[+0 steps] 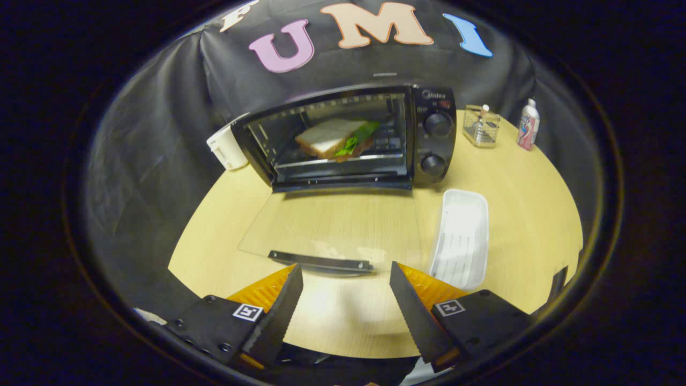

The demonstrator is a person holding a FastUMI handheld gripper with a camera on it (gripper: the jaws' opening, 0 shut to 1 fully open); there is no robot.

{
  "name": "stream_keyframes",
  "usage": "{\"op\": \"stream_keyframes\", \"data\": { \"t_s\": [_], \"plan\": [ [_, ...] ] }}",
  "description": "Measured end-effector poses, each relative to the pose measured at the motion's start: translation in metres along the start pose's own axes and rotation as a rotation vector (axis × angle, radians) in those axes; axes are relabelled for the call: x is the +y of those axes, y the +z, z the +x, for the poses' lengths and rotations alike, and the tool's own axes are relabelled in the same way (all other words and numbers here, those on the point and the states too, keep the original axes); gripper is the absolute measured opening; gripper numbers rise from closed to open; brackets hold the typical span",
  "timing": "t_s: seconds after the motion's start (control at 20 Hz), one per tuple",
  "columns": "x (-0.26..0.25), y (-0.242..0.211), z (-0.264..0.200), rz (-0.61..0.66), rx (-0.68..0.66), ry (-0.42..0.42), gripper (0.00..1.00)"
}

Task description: Open the toaster oven, put the food inside, and close the toaster oven door.

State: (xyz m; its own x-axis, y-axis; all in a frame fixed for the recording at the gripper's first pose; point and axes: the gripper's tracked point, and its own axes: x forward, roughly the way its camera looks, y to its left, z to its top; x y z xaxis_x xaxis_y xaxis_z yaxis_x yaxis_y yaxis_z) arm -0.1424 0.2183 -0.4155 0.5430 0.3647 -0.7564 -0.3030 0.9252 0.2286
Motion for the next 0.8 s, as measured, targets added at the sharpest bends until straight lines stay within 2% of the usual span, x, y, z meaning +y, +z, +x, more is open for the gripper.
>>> {"op": "stream_keyframes", "data": {
  "t_s": [0.2, 0.3, 0.45, 0.8],
  "plan": [
    [-0.003, -0.023, 0.024, 0.016, 0.07, -0.004, 1.0],
    [-0.009, -0.022, 0.035, 0.027, 0.062, -0.027, 1.0],
    [-0.015, -0.009, 0.041, 0.056, 0.03, -0.051, 1.0],
    [-0.01, 0.016, 0.024, 0.135, -0.037, -0.049, 0.99]
  ]
}}
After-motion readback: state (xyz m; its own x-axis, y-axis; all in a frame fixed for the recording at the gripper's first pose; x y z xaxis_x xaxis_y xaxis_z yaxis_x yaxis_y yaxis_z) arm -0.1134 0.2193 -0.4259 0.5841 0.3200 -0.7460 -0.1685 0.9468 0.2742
